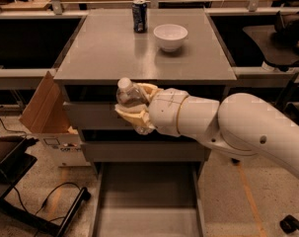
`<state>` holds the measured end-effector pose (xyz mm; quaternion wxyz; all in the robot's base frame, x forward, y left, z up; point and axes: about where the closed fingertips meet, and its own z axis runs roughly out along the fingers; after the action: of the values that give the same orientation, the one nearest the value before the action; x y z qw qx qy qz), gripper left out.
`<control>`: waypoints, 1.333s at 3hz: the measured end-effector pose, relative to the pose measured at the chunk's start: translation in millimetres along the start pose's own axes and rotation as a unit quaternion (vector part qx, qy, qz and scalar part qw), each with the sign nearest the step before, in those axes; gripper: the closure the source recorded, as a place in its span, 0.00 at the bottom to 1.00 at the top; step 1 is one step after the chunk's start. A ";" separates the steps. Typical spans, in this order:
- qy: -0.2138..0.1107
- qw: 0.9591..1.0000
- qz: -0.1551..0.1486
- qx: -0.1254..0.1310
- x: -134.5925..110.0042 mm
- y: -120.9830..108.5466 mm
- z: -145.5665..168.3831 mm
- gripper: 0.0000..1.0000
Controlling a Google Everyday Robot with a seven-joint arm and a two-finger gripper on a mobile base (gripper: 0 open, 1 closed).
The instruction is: Place water bottle into bottom drawer
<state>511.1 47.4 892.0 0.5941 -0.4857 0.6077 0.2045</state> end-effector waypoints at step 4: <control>0.009 0.999 0.029 -0.039 139.5 74.1 28.1 1.00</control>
Offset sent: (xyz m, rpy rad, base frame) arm -0.0102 0.0057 -0.0963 -0.0219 0.0990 -0.0177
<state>488.8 55.1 733.4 0.5634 -0.4926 0.6180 0.2408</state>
